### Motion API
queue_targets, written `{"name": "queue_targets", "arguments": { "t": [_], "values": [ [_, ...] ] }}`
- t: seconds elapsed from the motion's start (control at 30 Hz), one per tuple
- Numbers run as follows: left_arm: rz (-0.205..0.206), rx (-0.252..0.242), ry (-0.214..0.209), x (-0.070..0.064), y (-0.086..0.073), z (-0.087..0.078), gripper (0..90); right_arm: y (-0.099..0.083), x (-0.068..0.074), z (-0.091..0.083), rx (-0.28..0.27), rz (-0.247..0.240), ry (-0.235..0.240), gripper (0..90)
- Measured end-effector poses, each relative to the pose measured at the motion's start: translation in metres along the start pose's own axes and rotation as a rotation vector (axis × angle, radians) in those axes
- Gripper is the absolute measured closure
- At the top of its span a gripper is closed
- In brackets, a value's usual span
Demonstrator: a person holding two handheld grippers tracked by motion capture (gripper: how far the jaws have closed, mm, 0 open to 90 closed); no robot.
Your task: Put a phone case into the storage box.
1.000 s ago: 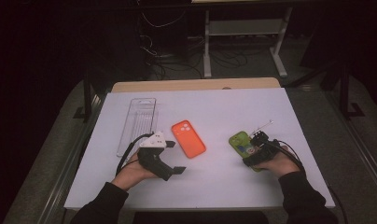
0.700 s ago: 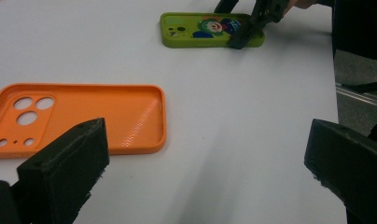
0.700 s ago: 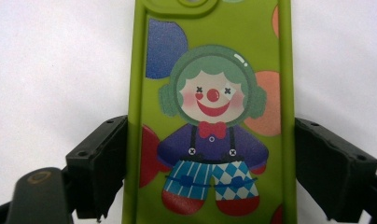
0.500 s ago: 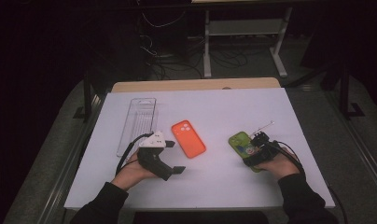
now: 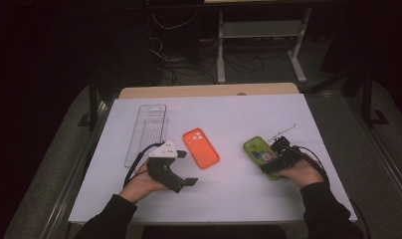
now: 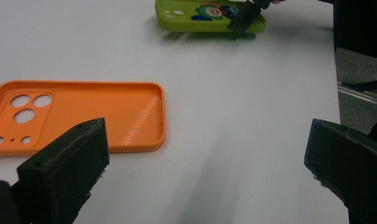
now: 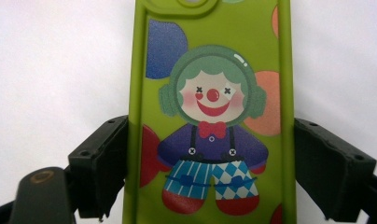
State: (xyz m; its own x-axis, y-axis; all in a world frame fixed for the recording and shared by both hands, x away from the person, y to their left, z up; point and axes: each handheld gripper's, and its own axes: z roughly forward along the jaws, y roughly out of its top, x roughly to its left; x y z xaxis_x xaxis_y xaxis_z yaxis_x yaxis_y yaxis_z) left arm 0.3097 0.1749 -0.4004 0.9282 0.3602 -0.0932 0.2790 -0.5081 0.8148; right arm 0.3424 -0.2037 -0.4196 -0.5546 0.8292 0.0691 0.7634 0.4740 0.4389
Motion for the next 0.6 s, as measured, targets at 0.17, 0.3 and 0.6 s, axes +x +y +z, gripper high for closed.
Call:
{"name": "queue_targets", "arguments": {
  "t": [0.17, 0.3, 0.6],
  "values": [
    [-0.002, -0.006, -0.003, 0.000, 0.001, 0.000, 0.0, 0.007, -0.002, -0.009, -0.025, -0.043, 0.024, 15.7],
    [-0.016, -0.019, -0.007, 0.000, 0.000, 0.000, 0.0, 0.016, -0.005, -0.017, -0.040, -0.089, 0.037, 15.7],
    [0.001, -0.015, -0.009, 0.001, 0.001, 0.001, 0.0, 0.045, -0.004, -0.026, -0.059, -0.143, 0.067, 15.7]
  ]
}}
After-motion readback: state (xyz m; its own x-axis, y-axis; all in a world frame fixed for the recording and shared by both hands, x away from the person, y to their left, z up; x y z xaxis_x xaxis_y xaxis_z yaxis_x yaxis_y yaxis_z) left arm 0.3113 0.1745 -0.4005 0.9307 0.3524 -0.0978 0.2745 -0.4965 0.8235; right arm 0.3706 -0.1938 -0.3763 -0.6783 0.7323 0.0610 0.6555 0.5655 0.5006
